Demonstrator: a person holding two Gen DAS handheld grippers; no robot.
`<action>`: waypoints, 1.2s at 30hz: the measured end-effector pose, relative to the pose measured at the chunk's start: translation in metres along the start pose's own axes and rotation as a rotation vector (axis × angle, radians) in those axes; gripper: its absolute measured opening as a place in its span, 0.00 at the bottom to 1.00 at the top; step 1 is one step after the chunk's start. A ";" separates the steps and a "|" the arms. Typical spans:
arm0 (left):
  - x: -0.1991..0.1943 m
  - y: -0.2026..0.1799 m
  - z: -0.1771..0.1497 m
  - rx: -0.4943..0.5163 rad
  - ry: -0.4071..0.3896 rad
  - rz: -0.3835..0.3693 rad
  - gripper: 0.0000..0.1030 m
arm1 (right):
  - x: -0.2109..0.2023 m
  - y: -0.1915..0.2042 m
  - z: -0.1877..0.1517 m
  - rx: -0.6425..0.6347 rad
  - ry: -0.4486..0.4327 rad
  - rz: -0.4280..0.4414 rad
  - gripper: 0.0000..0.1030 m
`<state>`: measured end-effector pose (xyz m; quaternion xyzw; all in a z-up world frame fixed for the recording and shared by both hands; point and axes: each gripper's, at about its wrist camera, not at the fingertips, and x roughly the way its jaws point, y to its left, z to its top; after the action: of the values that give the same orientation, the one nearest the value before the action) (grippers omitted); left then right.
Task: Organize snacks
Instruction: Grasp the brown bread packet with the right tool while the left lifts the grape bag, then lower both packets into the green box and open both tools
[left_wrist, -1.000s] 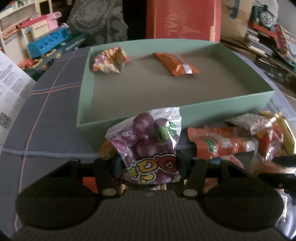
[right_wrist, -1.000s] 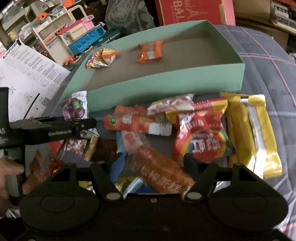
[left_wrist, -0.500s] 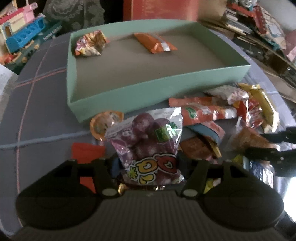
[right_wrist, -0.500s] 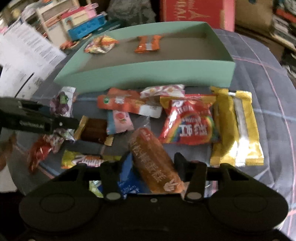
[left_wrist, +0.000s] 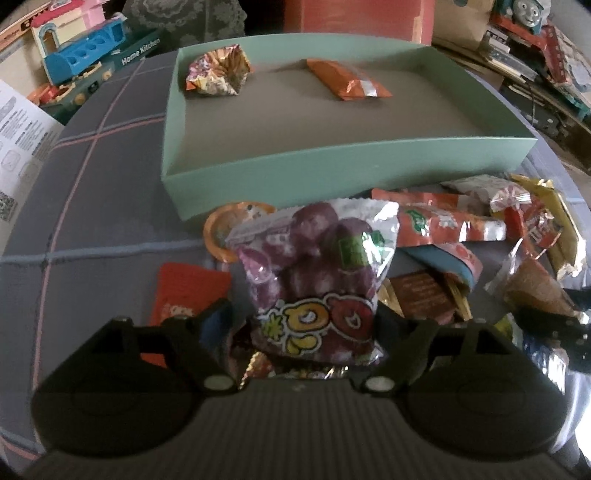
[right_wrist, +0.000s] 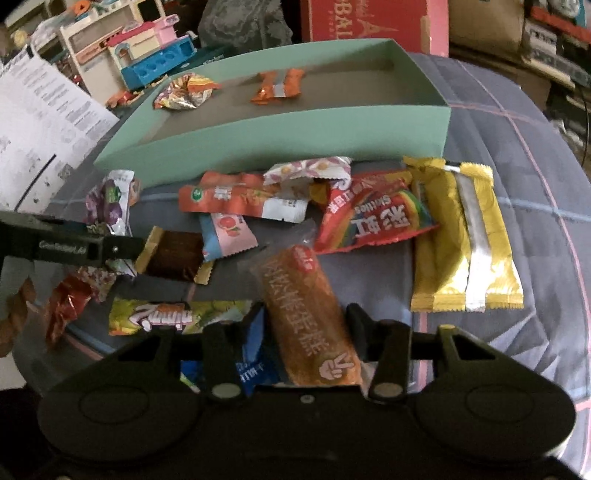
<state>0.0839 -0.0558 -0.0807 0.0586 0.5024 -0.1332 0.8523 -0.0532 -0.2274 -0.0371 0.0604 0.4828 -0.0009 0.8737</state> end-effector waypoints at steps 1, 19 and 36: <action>0.000 -0.003 0.000 0.008 -0.012 0.006 0.70 | 0.000 0.002 0.000 -0.008 -0.003 -0.008 0.46; -0.061 0.008 0.014 -0.038 -0.133 -0.103 0.59 | -0.028 -0.006 0.016 0.165 -0.027 0.115 0.39; -0.046 0.027 0.133 -0.037 -0.195 -0.020 0.59 | -0.007 -0.018 0.158 0.231 -0.181 0.102 0.39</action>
<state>0.1823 -0.0528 0.0236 0.0244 0.4202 -0.1372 0.8967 0.0752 -0.2622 0.0501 0.1849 0.3948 -0.0175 0.8998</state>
